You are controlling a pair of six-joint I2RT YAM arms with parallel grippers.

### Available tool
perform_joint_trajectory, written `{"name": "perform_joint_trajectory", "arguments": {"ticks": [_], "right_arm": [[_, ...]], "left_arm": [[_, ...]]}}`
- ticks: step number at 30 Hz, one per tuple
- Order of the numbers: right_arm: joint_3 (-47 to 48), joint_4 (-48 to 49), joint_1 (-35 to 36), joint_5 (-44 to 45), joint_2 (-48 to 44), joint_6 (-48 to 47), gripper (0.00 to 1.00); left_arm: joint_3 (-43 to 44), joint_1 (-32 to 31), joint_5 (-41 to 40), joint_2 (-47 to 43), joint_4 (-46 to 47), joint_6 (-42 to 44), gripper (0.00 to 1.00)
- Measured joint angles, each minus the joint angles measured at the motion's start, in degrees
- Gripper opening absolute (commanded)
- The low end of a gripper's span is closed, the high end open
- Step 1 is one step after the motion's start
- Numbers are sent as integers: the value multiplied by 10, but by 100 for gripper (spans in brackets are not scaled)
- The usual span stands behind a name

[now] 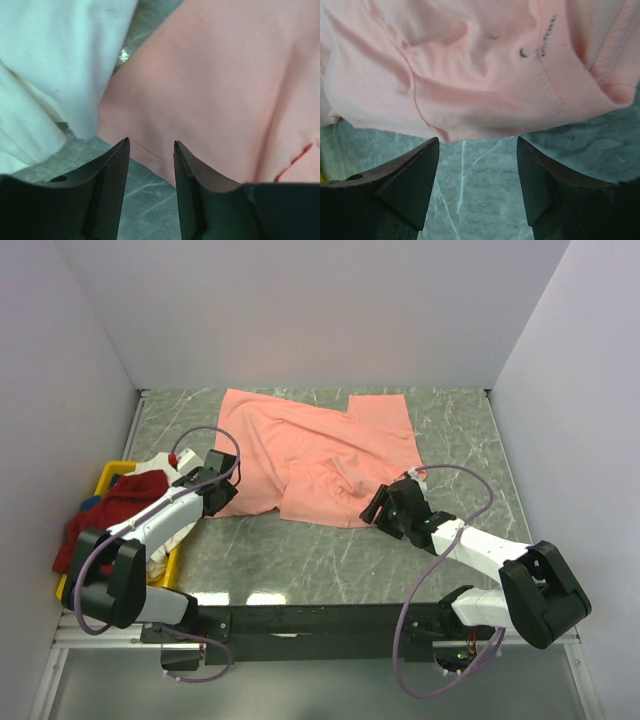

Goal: Fold and stack the t-shirts
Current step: Flatten the tshirt out

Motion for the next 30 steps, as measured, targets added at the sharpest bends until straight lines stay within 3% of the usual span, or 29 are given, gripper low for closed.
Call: {"name": "perform_joint_trajectory", "arguments": {"ticks": [13,16,18,20,21,30], "right_arm": [[17,-58,-4,73,17,17,68],[30,-62,-20,80,37,14,59],[43,-63,-35,82,54,7,38],[53,-64,-54,80,68,-2,9],[56,-65,-64,78,73,-7,3],[72,-101,-188,68,51,-63,0]], "left_arm": [[-10,0,-34,13,-19,-31,46],[-15,0,-34,13,-16,-31,45],[-18,0,-34,11,-14,-30,45],[-19,0,-34,10,-12,-28,45],[-19,0,-34,10,-11,-26,44],[-38,0,-25,-1,13,-13,36]]}}
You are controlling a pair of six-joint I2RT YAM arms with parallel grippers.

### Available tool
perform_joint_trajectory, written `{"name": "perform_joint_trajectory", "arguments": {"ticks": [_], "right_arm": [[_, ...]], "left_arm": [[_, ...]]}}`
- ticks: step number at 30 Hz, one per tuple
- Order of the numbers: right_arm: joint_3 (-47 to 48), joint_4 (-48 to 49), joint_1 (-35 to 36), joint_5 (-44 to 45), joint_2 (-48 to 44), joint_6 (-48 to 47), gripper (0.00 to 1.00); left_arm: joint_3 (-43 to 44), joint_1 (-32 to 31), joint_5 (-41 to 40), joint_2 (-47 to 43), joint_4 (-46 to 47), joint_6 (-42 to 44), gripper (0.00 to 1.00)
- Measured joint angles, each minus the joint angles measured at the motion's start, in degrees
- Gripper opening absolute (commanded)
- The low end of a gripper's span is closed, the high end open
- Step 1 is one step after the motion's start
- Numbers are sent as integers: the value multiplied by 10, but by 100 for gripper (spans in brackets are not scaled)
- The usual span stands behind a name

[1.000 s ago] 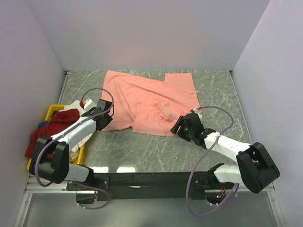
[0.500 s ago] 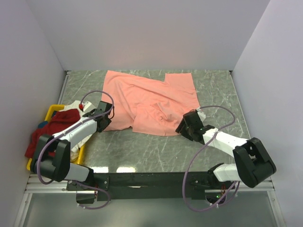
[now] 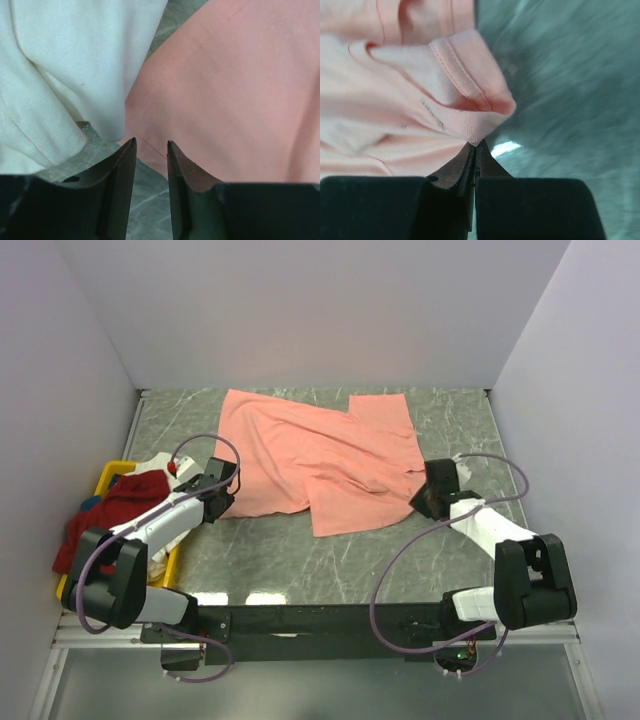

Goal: Fold and stack the t-shirts
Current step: Flatten the tshirt out

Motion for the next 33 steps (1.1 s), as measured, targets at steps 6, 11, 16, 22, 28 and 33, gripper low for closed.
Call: {"name": "perform_joint_trajectory", "arguments": {"ticks": [6,11,16,22,28,33], "right_arm": [[52,-39,-105,-12,-9,-44,9],[107,-61,-148,-23,15,-69,46],[123,-70,-150,-55,13,-77,52],[63,-75,-63,-77,-90,-61,53],[11,-74,40,-79,-156,-33,53],[-12,-76,112,-63,-164,-9,55]], "left_arm": [[-14,0,14,-5,11,15,36],[-19,0,27,-23,18,29,41],[-25,-1,31,-46,16,32,45],[-35,-45,14,-62,-23,-15,52],[-35,-100,-28,-32,-87,-94,58],[-35,-100,-46,-9,-94,-123,61]]}}
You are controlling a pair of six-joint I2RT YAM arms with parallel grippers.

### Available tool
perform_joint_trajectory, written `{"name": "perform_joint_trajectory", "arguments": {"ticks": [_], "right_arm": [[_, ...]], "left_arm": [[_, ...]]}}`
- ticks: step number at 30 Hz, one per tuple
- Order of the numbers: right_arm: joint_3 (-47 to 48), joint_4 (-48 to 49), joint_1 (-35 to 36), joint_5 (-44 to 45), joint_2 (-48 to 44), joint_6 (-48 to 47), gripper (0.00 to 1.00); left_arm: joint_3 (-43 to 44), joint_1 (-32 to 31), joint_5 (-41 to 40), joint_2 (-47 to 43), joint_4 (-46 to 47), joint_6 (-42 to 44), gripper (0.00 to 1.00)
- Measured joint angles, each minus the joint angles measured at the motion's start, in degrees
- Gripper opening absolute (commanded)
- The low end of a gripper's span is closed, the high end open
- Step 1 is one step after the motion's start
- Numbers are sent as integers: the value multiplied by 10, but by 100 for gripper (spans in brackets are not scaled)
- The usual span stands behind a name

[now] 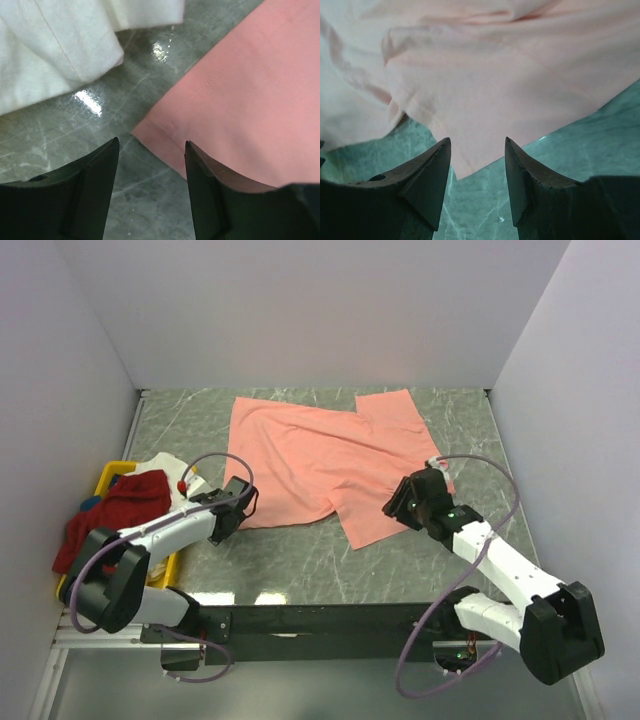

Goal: Fold and stack the t-shirts
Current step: Flatten the tshirt out

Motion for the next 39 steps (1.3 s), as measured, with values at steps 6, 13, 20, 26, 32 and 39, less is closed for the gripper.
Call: {"name": "perform_joint_trajectory", "arguments": {"ticks": [6,13,20,26,32,39], "right_arm": [[-1,1,115,51,32,25,58],[29,-20,214,124,124,42,62],[88,-39,267,174,209,44,61],[120,-52,297,193,271,43,56],[120,-63,304,201,287,41,12],[96,-87,304,209,251,59,0]], "left_arm": [[11,0,-20,46,5,-4,58],[18,0,-48,70,20,7,42],[18,0,-45,71,45,20,10],[18,0,-39,69,52,29,1],[19,1,-29,49,46,45,1],[27,7,-24,18,42,62,1]]}}
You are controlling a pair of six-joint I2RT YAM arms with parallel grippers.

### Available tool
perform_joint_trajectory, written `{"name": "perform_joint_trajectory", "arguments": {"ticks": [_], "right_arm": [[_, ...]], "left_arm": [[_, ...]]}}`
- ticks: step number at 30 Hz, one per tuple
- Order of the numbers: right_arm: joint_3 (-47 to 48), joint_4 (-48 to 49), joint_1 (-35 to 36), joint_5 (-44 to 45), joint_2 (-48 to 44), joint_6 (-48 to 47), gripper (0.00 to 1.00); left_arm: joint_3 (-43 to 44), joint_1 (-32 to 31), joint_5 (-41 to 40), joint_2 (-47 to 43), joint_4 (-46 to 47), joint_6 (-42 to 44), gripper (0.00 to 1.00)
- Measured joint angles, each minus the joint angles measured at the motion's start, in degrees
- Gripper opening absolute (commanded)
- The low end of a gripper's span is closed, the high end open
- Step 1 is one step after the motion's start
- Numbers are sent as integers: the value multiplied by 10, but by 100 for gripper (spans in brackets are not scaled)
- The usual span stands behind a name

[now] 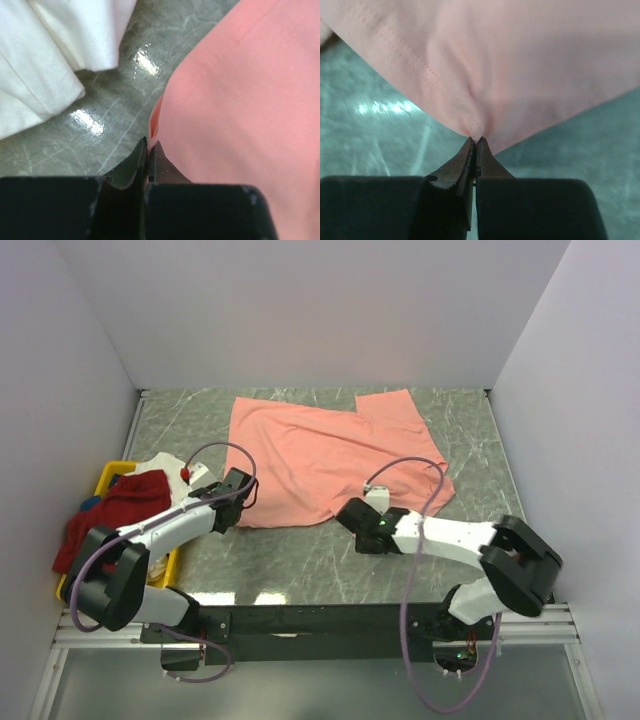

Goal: Fold and stack the t-shirts
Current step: Flatten the tshirt out

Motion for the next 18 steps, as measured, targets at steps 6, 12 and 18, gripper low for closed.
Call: {"name": "perform_joint_trajectory", "arguments": {"ticks": [6,12,18], "right_arm": [[-59,-83,0,5,-189,30,0],[-95,-166,0,-17,-402,73,0],[-98,-219,0,-28,-486,112,9]], "left_arm": [[0,32,13,-41,1,25,1],[0,70,28,-84,2,51,1],[0,96,37,-110,0,69,1]]}}
